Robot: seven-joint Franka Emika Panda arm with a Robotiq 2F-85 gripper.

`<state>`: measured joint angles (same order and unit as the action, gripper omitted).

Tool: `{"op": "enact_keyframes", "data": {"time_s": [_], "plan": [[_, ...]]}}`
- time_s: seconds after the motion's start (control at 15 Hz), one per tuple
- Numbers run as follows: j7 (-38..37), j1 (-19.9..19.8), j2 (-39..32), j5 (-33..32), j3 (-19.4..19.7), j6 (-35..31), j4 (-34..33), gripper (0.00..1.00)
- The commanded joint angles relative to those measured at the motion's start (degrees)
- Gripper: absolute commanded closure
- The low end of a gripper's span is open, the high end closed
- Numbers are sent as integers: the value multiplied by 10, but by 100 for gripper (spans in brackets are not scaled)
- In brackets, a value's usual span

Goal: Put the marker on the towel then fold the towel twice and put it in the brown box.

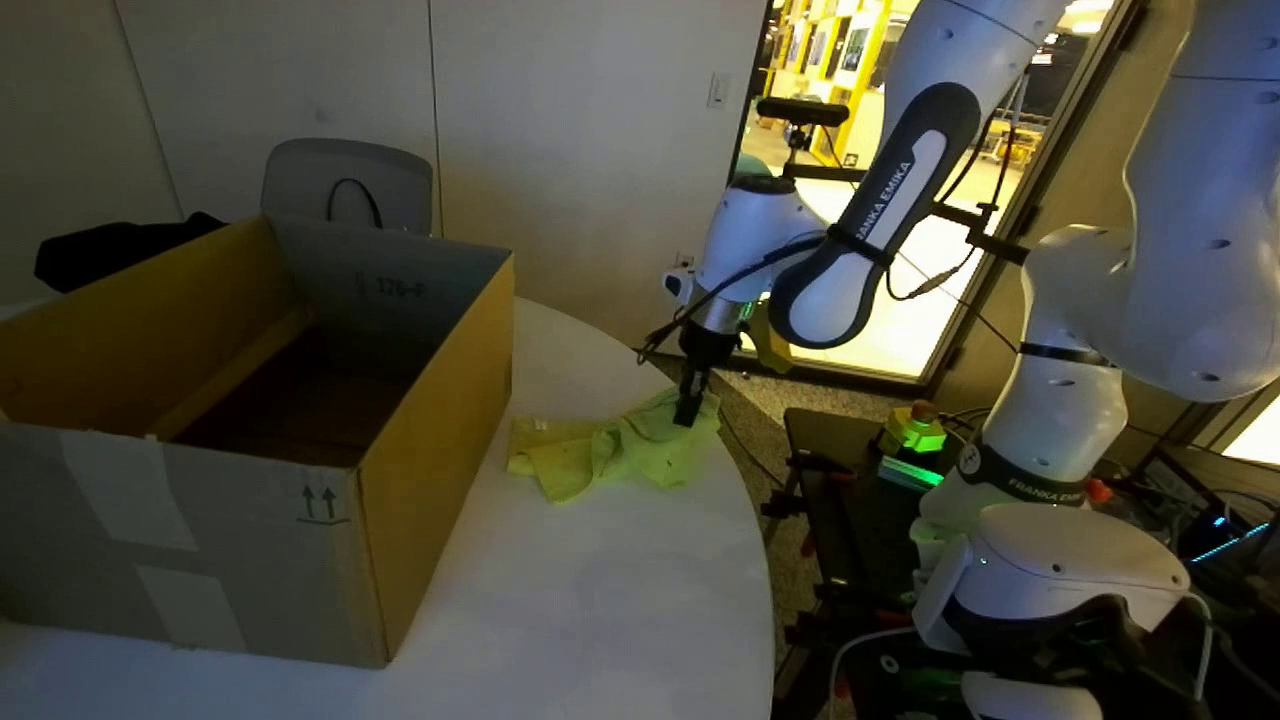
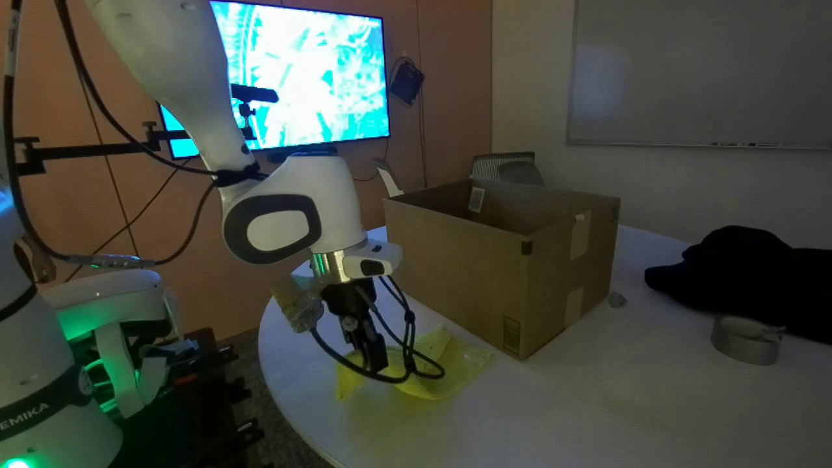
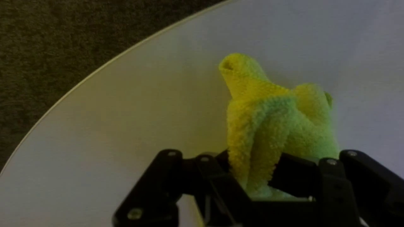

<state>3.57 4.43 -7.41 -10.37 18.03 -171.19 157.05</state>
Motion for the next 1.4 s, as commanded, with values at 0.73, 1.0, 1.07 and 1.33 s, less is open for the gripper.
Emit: {"op": "enact_keyframes", "data": {"time_s": [0.73,1.0,1.07,1.33], "plan": [[-97,-16,-112,330,-164,-42,-162,98],[-172,-28,-164,311,-165,-59,-201,99],[-184,-29,-171,311,-163,-57,-209,99],[-219,-25,-190,309,-150,-51,-231,71]]}}
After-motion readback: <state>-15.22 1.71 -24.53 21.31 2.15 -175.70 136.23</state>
